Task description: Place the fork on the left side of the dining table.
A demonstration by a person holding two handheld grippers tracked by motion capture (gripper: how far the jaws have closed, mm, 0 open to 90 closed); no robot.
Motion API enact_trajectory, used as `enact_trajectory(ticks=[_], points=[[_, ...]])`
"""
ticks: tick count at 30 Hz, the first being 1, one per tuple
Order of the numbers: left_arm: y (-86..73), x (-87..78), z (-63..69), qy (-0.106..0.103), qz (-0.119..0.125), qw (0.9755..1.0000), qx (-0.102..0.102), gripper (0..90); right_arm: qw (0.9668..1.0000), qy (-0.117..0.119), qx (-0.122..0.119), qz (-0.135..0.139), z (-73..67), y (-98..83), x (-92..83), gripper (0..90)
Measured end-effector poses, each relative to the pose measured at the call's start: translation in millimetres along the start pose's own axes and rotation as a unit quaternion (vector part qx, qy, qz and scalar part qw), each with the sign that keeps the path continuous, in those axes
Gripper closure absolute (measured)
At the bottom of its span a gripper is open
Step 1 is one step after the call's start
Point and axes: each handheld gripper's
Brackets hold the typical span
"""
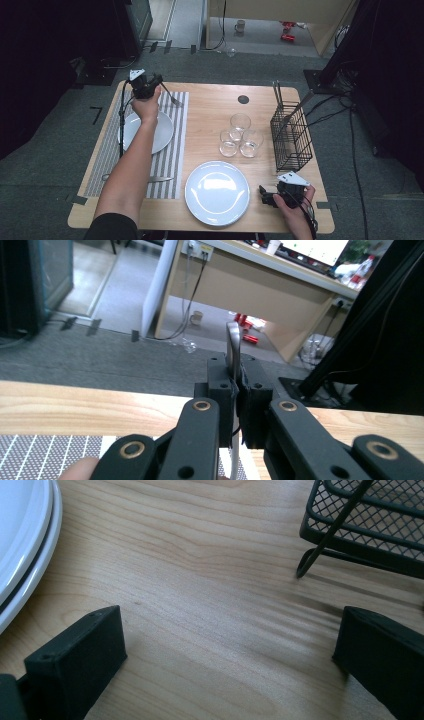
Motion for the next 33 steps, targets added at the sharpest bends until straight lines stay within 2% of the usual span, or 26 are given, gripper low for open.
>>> enact_trajectory(ticks=[3,5,6,8,10,13,18,21,23,28,33], points=[[0.0,-0.7,-5.1,-0.01,0.0,0.9999,-0.005,86.8,1.0,0.0,0.0,0.0,0.0,0.0,0.0,0.0],[1.2,-1.1,-7.7,-0.024,0.002,0.9994,-0.025,88.0,1.0,0.0,0.0,0.0,0.0,0.0,0.0,0.0],[1.5,-1.5,-7.9,-0.025,0.008,0.9992,-0.03,88.5,1.0,0.0,0.0,0.0,0.0,0.0,0.0,0.0],[2.2,-1.4,-7.0,-0.024,0.012,0.9993,-0.028,88.6,1.0,0.0,0.0,0.0,0.0,0.0,0.0,0.0],[1.8,-0.5,-7.9,-0.031,0.012,0.999,-0.03,88.7,1.0,0.0,0.0,0.0,0.0,0.0,0.0,0.0],[0.4,0.0,-13.1,-0.039,0.021,0.9977,-0.052,88.6,1.0,0.0,0.0,0.0,0.0,0.0,0.0,0.0],[-3.8,0.3,-26.9,-0.024,0.021,0.9961,-0.082,88.4,1.0,0.0,0.0,0.0,0.1,0.0,0.0,0.0],[-5.6,-1.0,-36.2,-0.007,0.017,0.9966,-0.08,86.5,1.0,0.0,0.0,0.0,0.1,0.0,0.0,0.0],[-6.2,-2.6,-42.5,0.002,0.007,0.9978,-0.066,84.7,1.0,0.0,0.0,0.0,0.1,0.0,0.0,0.0],[-7.7,-4.2,-51.2,0.021,-0.005,0.9985,-0.051,81.1,1.0,0.0,0.0,0.0,0.1,0.0,0.0,0.0],[-11.4,-3.9,-59.8,0.032,-0.013,0.9977,-0.058,78.3,1.0,0.0,0.0,0.0,0.0,0.0,0.0,0.0]])
Point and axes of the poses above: each handheld gripper's, and its own axes: x roughly forward along the jaws, y roughly out of its top, z roughly to its right, and after that the axes turned 10 degrees about -x, right-handed
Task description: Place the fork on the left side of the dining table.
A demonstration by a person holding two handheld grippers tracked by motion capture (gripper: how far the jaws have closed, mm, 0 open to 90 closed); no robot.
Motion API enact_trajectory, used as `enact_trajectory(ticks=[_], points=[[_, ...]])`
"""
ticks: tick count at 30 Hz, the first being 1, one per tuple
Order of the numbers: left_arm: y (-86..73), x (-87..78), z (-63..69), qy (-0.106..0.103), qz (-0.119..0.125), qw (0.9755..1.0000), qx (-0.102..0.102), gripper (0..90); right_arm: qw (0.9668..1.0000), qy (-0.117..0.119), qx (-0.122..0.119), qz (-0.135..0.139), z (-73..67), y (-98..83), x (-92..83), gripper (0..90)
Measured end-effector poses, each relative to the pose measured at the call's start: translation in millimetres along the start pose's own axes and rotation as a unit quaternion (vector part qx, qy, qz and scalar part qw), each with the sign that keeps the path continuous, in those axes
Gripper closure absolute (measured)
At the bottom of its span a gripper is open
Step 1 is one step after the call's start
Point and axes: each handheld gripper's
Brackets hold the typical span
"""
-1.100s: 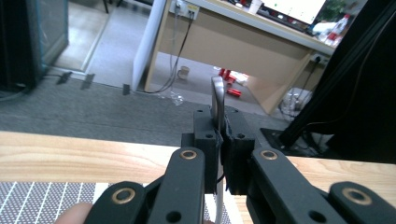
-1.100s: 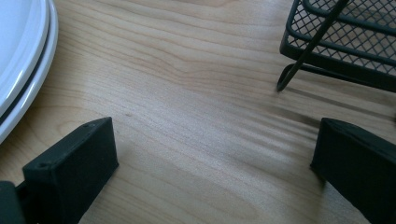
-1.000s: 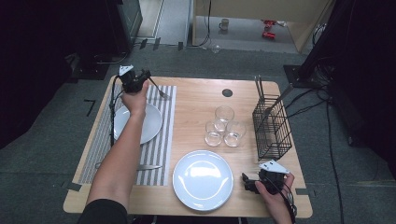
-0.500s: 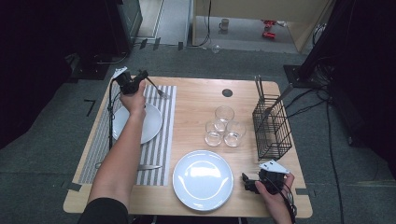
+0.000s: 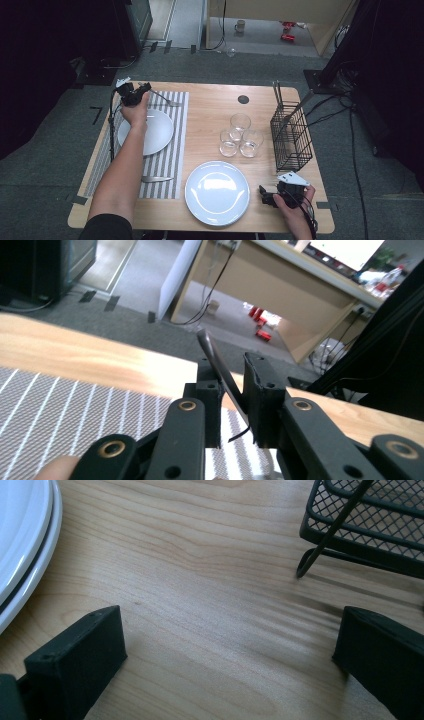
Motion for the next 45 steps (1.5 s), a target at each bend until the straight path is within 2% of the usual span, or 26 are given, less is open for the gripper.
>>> enact_trajectory(ticks=[8,10,12,14,19,27,30,35,38,41,45], points=[[-2.0,-1.0,-13.1,0.005,-0.016,0.9998,-0.009,74.5,1.0,0.0,0.0,0.0,0.0,0.0,0.0,0.0],[-1.3,-2.0,-13.6,0.004,-0.024,0.9997,-0.001,73.8,1.0,0.0,0.0,0.0,0.0,0.0,0.0,0.0],[-0.6,-1.9,-12.7,0.016,-0.034,0.9992,0.01,71.7,1.0,0.0,0.0,0.0,0.0,0.0,0.0,0.0],[0.0,-2.0,-14.0,0.017,-0.041,0.999,0.009,70.6,1.0,0.0,0.0,0.0,0.0,0.0,0.0,0.0],[-1.3,-0.9,-18.0,0.029,-0.045,0.9986,0.003,68.2,1.0,0.0,0.0,0.0,0.0,0.0,0.0,0.0],[-7.7,-0.4,-32.4,0.036,-0.048,0.998,-0.018,61.8,1.0,0.0,0.0,0.0,0.0,0.0,0.0,0.0],[-7.4,0.0,-33.4,0.039,-0.05,0.9977,-0.024,60.9,1.0,0.0,0.0,0.0,0.0,0.0,0.0,0.0],[-6.9,0.2,-36.4,0.049,-0.062,0.9962,-0.035,57.8,1.0,0.0,0.0,0.0,0.0,0.0,0.0,0.0],[-6.3,-0.3,-36.0,0.06,-0.068,0.9954,-0.031,55.8,1.0,0.0,0.0,0.0,0.0,0.0,0.0,0.0],[-5.9,0.4,-36.0,0.077,-0.075,0.9937,-0.031,51.0,1.0,0.0,0.0,0.0,0.0,0.0,0.0,0.0],[-5.0,1.7,-38.3,0.088,-0.087,0.9914,-0.042,48.1,1.0,0.0,0.0,0.0,0.0,0.0,0.0,0.0]])
Point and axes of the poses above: each handheld gripper's, and its own axes: x roughly forward along the jaws, y roughly out of its top, z roughly to its right, and after that the axes turned 10 degrees about -x, right-handed
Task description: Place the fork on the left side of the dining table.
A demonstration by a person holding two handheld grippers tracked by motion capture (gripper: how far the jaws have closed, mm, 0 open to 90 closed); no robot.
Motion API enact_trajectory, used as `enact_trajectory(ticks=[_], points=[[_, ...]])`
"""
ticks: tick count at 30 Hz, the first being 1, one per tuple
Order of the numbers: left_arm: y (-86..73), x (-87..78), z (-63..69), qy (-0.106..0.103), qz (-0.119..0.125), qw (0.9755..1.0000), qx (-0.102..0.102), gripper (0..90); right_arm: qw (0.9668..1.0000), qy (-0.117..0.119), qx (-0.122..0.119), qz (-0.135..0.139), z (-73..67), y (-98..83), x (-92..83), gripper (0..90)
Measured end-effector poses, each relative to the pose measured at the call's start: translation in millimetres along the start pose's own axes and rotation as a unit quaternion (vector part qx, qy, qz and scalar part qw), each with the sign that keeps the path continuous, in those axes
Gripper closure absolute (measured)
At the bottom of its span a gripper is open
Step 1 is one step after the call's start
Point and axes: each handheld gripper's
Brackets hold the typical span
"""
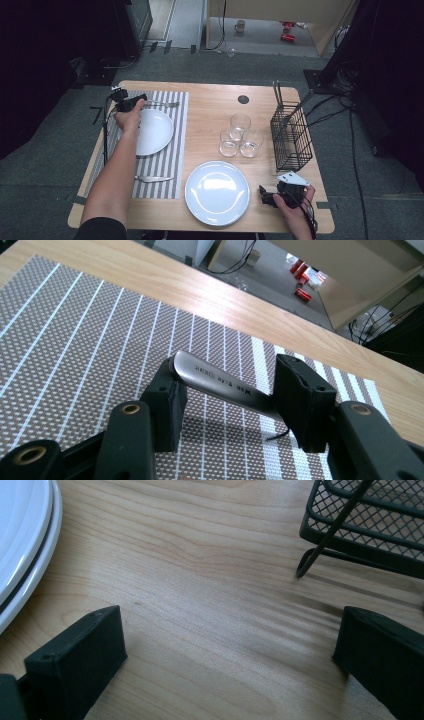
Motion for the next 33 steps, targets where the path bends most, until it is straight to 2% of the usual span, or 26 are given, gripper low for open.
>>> enact_trajectory(ticks=[5,10,15,17,19,25,30,33], points=[[0.5,0.9,-1.1,0.012,-0.012,0.9998,-0.012,45.7,1.0,0.0,0.0,0.0,0.0,0.0,0.0,0.0],[0.2,1.0,1.3,0.037,-0.016,0.9992,0.001,42.3,1.0,0.0,0.0,0.0,0.0,0.0,0.0,0.0],[1.2,1.8,2.5,0.046,-0.014,0.9988,0.008,32.6,1.0,0.0,0.0,0.0,0.0,0.0,0.0,0.0],[1.7,1.3,2.3,0.044,-0.008,0.9989,0.014,31.6,1.0,0.0,0.0,0.0,0.0,0.0,0.0,0.0],[2.3,0.3,1.8,0.05,-0.004,0.9985,0.02,29.8,1.0,0.0,0.0,0.0,0.0,0.0,0.0,0.0],[4.3,-2.3,1.9,0.05,0.001,0.9983,0.031,27.4,1.0,0.0,0.0,0.0,0.0,0.0,0.0,0.0],[4.0,-6.9,6.3,0.028,-0.002,0.999,0.036,24.9,1.0,0.0,0.0,0.0,0.0,0.0,0.0,0.0],[2.5,-10.6,11.3,0.02,-0.008,0.9991,0.038,18.3,1.0,0.0,0.0,0.0,0.0,0.0,0.0,0.0]])
Point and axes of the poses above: each handheld gripper's, and its own axes: x roughly forward along the jaws, y roughly out of its top, z roughly to its right, and after that the axes turned 10 degrees about -x, right-handed
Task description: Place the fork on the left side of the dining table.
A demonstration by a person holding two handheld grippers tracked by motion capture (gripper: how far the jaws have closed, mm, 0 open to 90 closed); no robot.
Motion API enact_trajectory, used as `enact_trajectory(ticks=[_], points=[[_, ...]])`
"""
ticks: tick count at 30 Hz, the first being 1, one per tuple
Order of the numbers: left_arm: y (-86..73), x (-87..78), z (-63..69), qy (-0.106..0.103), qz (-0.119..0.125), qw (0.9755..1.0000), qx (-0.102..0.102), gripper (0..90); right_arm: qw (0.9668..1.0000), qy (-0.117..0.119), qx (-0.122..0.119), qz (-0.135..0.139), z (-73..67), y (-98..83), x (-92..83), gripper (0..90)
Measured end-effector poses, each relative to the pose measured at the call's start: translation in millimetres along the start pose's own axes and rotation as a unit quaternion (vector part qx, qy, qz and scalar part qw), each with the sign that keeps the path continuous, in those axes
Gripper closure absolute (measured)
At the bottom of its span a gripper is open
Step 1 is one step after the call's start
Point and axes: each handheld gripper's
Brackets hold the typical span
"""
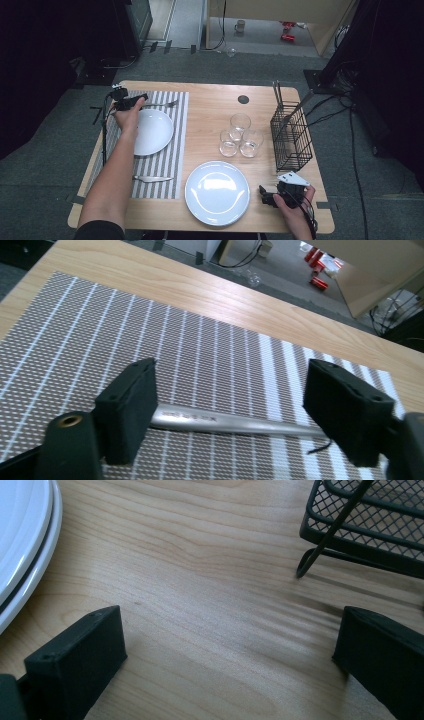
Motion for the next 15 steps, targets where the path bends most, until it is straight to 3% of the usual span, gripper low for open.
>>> enact_trajectory(ticks=[15], points=[[-4.2,-35.7,15.4,-0.034,-0.013,0.9979,0.054,2.4,1.0,0.001,-0.001,0.0,0.0,0.0,0.0,0.0]])
Point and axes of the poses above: each handheld gripper's, and its own axes: x roughly forward along the jaws, y roughly out of its top, z roughly to its right, and after that the axes turned 10 degrees about -x, right-handed
